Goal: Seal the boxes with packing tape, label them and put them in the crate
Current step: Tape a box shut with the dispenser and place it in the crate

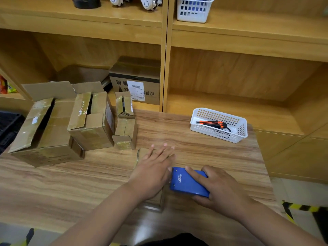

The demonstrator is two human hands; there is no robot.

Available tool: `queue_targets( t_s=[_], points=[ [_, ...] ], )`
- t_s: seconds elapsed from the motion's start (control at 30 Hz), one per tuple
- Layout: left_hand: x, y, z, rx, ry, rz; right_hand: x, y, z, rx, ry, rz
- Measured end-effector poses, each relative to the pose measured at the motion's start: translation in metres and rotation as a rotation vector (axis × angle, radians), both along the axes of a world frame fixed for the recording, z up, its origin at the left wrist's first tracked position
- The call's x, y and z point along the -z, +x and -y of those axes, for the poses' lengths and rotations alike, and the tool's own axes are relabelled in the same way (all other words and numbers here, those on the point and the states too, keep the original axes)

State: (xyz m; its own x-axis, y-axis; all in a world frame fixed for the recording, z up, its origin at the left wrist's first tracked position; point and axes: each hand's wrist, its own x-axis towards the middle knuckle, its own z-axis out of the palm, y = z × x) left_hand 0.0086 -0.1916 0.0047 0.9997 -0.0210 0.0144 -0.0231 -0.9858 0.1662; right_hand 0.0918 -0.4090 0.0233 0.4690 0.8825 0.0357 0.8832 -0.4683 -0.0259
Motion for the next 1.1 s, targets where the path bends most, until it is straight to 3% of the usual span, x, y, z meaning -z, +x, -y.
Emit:
queue_targets(
  t_s=[0.4, 0.77, 1.1],
  points=[
    [0.011, 0.006, 0.013, 0.041, 0.138, 0.077, -0.010, 0.006, 0.047, 0.068, -0.021, -0.078],
    [0.016, 0.005, 0.012, 0.029, 0.085, 0.078, -0.004, 0.016, 0.058, 0.062, -0.081, -0.099],
    [0.011, 0.010, 0.017, -0.106, -0.038, 0.232, -0.012, 0.001, 0.012, -0.006, -0.194, 0.148]
  ],
)
